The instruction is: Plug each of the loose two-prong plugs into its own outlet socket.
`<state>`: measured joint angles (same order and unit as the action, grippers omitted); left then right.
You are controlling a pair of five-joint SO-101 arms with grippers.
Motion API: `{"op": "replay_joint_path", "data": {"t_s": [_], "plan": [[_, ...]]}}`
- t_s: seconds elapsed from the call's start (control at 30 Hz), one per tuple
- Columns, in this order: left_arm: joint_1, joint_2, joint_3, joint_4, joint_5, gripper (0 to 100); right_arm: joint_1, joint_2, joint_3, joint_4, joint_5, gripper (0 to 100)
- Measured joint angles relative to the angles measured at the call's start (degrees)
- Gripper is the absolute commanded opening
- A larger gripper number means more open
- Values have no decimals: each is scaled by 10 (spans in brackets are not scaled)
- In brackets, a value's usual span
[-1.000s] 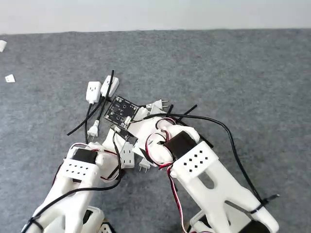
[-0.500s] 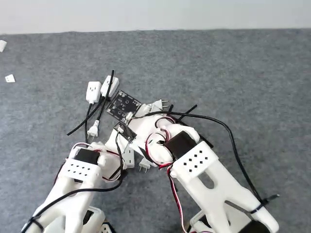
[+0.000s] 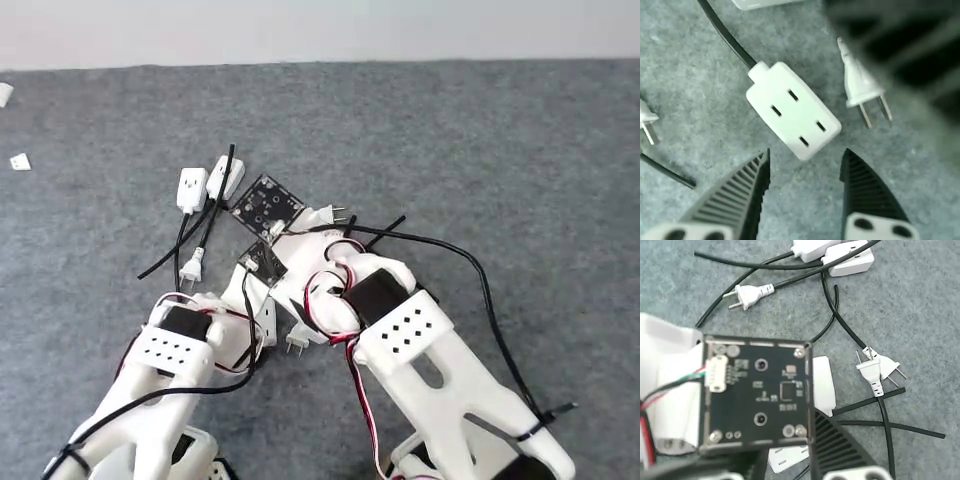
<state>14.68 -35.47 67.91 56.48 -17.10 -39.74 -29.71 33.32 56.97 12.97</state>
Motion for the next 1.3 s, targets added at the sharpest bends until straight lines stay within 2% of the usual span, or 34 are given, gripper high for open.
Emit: {"op": "replay_joint_path", "data": {"t_s": [0.1,0.3,0.43,0.6,0.77,1.0,1.17,1.3], "plan": [[-23,-11,4,-11,43,216,10,0,-2,-17,-31,9],[-139,-145,45,-13,142,216,35,0,1,-59,-98,9],[-195,-289,118,-14,157,216,36,0,58,-121,-148,9],[-244,-414,127,19,181,216,23,0,110,-177,-186,9],[-253,-383,127,4,200,216,1,0,113,-183,-200,9],[-256,-228,97,-49,205,216,-30,0,129,-195,-202,9],[-296,-123,54,-91,205,216,-33,0,140,-200,-202,9],[-302,-79,31,-98,205,216,-43,0,160,-231,-202,9]]}}
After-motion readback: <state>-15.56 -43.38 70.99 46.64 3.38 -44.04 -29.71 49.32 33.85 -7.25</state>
